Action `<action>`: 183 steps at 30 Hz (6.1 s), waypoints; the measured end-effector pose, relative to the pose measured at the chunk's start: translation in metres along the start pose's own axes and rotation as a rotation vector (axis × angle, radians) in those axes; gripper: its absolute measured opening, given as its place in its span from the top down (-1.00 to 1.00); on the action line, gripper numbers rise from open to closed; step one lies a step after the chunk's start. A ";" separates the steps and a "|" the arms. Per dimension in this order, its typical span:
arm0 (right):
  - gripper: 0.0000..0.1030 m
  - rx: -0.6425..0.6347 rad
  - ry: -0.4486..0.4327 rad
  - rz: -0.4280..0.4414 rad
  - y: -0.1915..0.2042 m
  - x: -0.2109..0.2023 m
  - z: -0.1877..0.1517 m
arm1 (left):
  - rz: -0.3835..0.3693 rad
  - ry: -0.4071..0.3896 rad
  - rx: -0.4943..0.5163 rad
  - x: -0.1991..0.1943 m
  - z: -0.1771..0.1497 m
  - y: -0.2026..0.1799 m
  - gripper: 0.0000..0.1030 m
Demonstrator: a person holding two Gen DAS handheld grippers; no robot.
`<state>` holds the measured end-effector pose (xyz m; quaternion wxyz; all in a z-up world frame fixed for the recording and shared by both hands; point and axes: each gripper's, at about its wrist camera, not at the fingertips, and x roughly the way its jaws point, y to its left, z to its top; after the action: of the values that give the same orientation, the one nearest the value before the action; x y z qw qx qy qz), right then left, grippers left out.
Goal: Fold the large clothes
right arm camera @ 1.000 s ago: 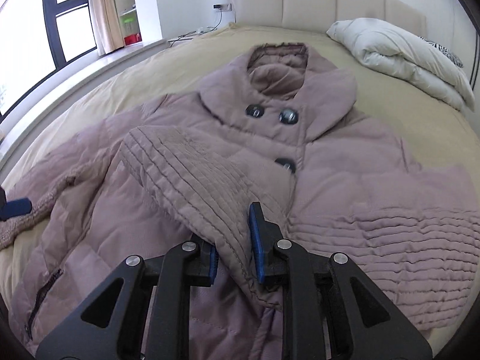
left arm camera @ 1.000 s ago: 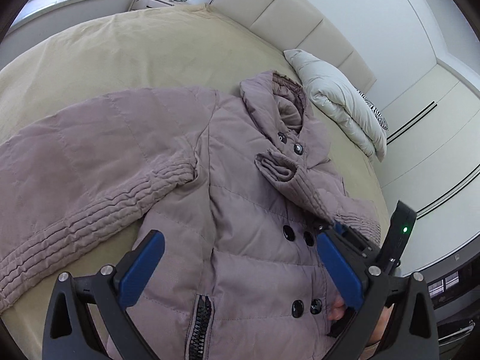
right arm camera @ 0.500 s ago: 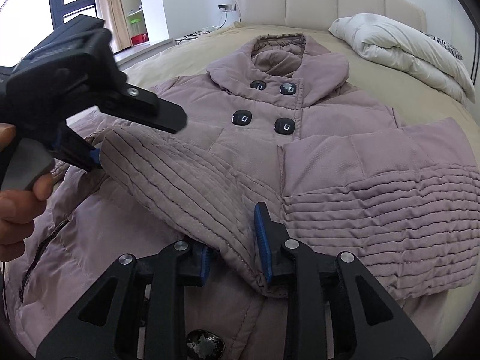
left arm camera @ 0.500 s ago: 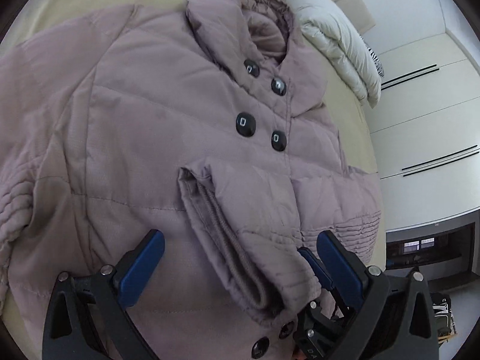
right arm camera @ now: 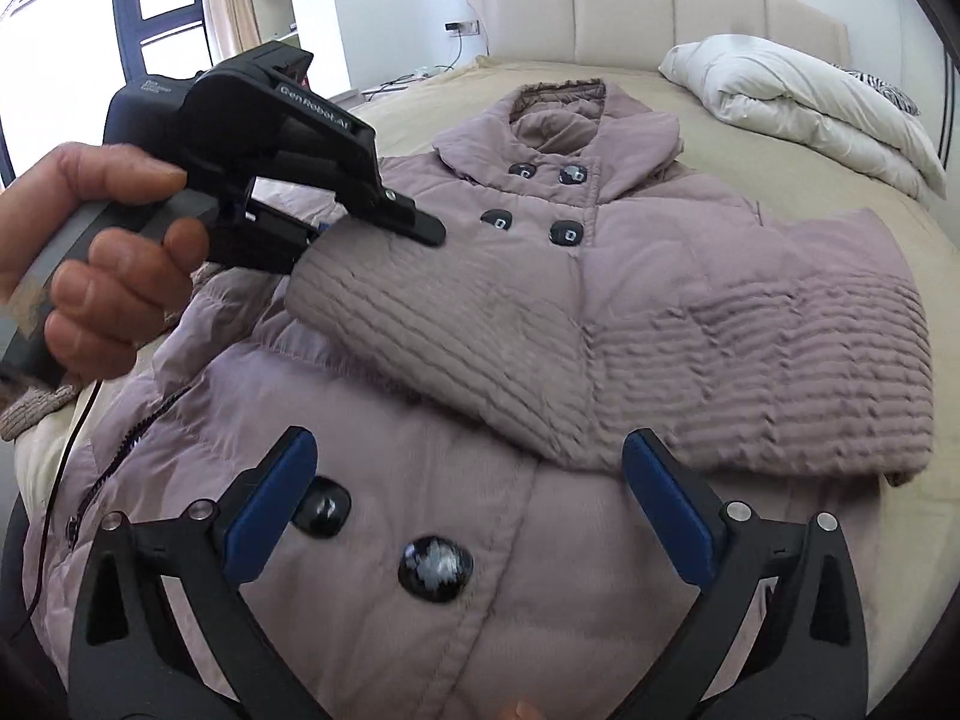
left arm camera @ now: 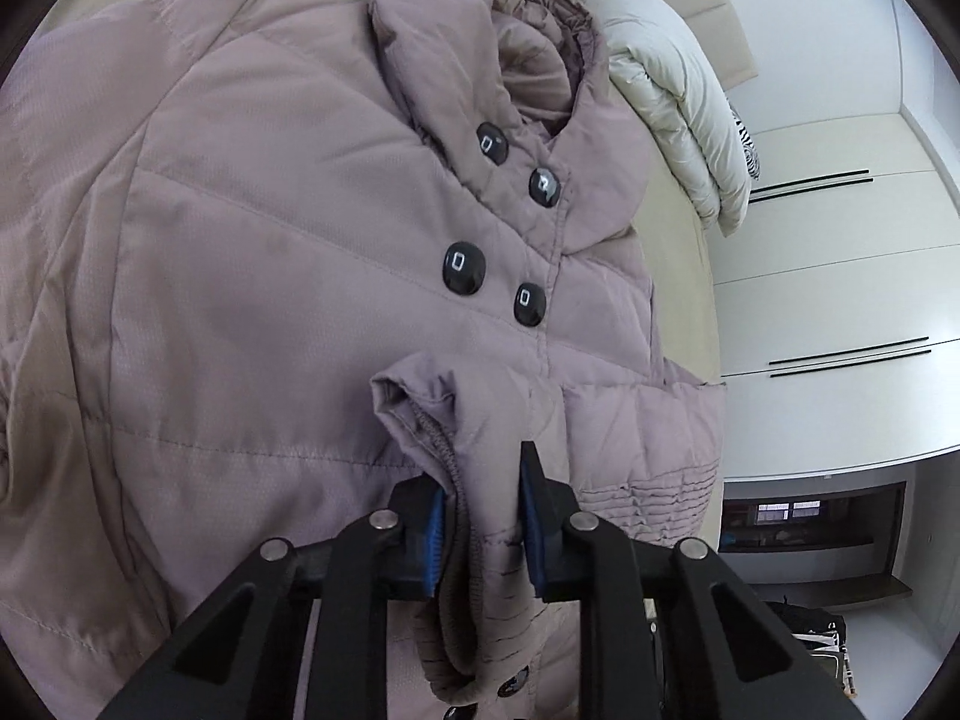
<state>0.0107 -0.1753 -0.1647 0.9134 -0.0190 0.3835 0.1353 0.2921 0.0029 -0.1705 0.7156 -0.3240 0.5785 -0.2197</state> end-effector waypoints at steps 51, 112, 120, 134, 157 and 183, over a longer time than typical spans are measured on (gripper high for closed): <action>-0.73 1.511 -0.443 0.658 -0.336 0.126 -0.015 | 0.203 -0.259 -0.131 -0.055 0.060 0.069 0.61; -0.69 0.391 -0.132 0.215 -0.079 0.023 0.036 | 0.140 -0.677 -0.219 -0.273 -0.218 0.145 -0.32; -0.69 0.606 -0.008 0.379 -0.054 0.051 -0.028 | 0.047 -0.846 -0.501 -0.294 -0.300 0.210 -0.32; -0.69 0.687 -0.013 0.408 -0.066 0.045 -0.039 | -0.155 -0.989 -0.844 -0.274 -0.328 0.274 -0.20; -0.69 0.871 -0.106 0.420 -0.121 0.010 -0.063 | 0.223 -0.922 -0.053 -0.305 -0.165 0.092 0.61; -0.69 0.961 -0.024 0.540 -0.152 0.011 -0.050 | 0.096 -0.296 0.380 -0.062 -0.193 -0.039 -0.67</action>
<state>0.0230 -0.3259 -0.2185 0.7563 0.5008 0.3830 0.1747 0.0929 -0.0219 -0.1230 0.8502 -0.1845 0.4303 -0.2406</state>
